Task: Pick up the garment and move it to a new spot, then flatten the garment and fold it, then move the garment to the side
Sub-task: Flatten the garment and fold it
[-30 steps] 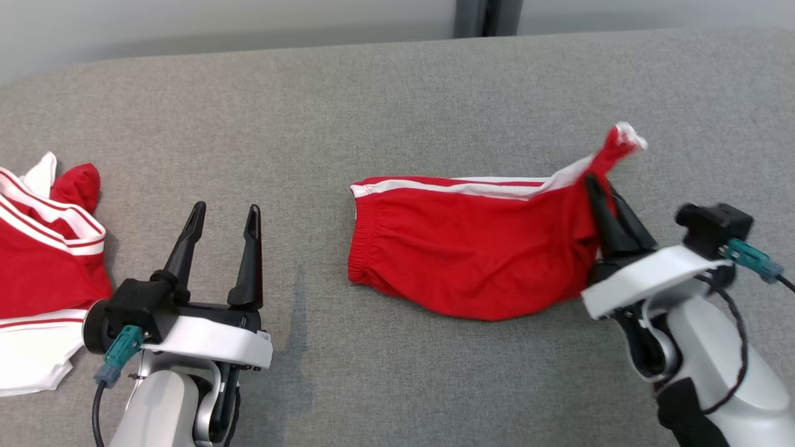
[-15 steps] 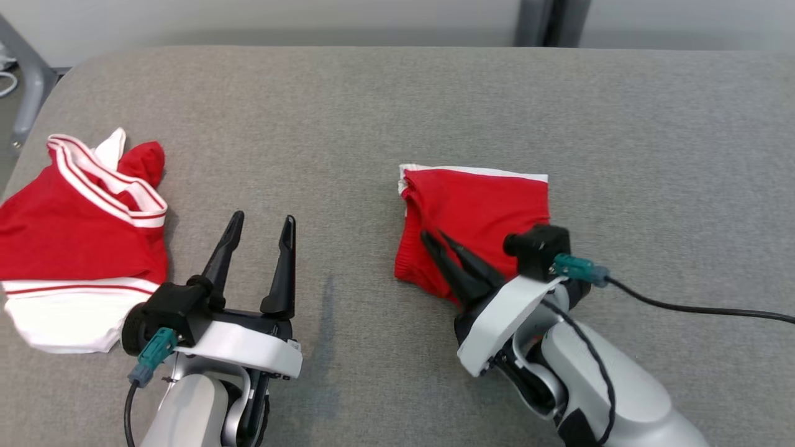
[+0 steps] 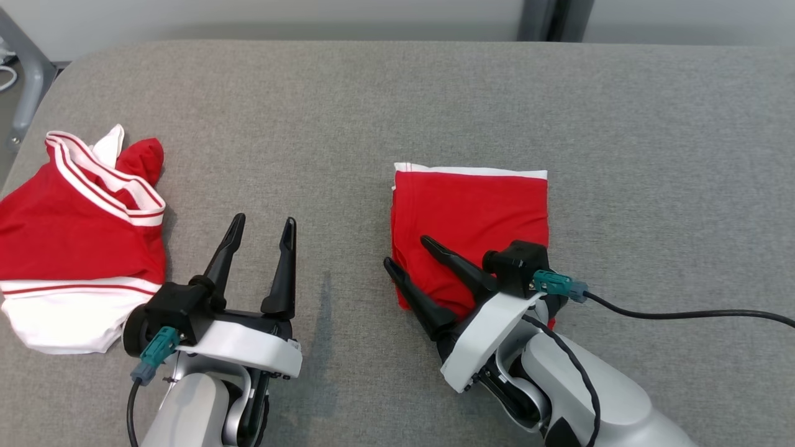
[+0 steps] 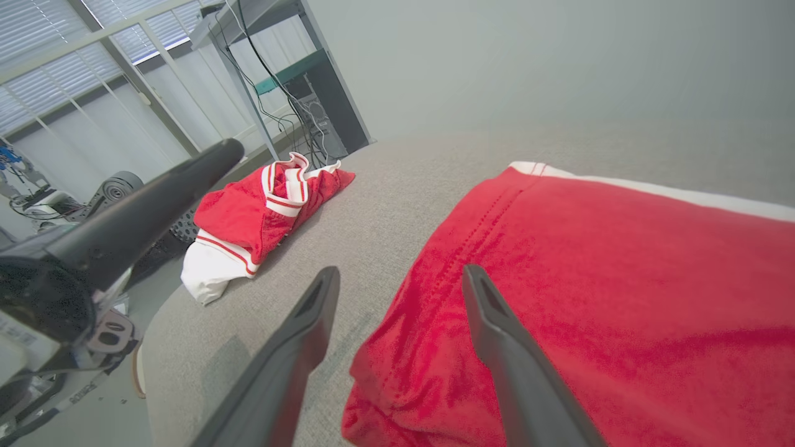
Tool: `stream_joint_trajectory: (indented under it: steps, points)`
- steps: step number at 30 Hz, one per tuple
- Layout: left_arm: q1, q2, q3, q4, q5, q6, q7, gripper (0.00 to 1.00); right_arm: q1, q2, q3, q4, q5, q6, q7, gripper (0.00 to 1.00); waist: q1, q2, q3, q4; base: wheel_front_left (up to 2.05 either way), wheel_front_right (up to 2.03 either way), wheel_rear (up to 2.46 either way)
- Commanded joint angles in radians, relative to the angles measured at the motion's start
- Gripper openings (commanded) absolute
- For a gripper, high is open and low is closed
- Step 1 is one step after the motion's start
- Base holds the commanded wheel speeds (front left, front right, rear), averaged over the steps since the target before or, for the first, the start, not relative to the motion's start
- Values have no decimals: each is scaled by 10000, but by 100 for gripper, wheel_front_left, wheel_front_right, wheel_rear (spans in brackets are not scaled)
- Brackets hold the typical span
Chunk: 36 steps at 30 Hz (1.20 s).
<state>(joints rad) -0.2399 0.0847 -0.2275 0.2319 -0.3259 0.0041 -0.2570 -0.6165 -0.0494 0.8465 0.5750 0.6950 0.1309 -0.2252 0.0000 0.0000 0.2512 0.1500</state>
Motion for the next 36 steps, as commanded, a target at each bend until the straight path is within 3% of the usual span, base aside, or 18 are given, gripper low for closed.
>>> stream_joint_trajectory:
  steps: [1, 6, 15, 21, 36]
  points:
    - [-84, 81, 64, 18, 51, 27, -47, 100, 87, -46, -62, -181, 9, -3, -176, 100, 0, 0, -139, -124, 0, 0, 0]
    - [85, 217, 218, 41, -25, 86, -54, 100, 486, -383, -872, -858, -307, -3, -370, 100, 0, 0, -423, -383, 0, 0, 0]
    - [668, 603, 594, -466, -66, 507, 180, 100, 2357, -1223, -4968, -2643, -2045, -4, -410, 100, 0, 0, -1072, -971, 0, 0, 0]
    - [1149, 868, 643, -862, 9, 705, 466, 100, 3594, -1434, -6834, -3526, -3228, -4, 123, 100, 0, 0, -1520, -1245, 0, 0, 0]
    - [2797, 1379, 764, -1739, 32, 1187, 980, 100, 5776, -1044, -7857, -5049, -3903, -4, 1545, 100, 0, 0, -2765, -1326, 0, 0, 0]
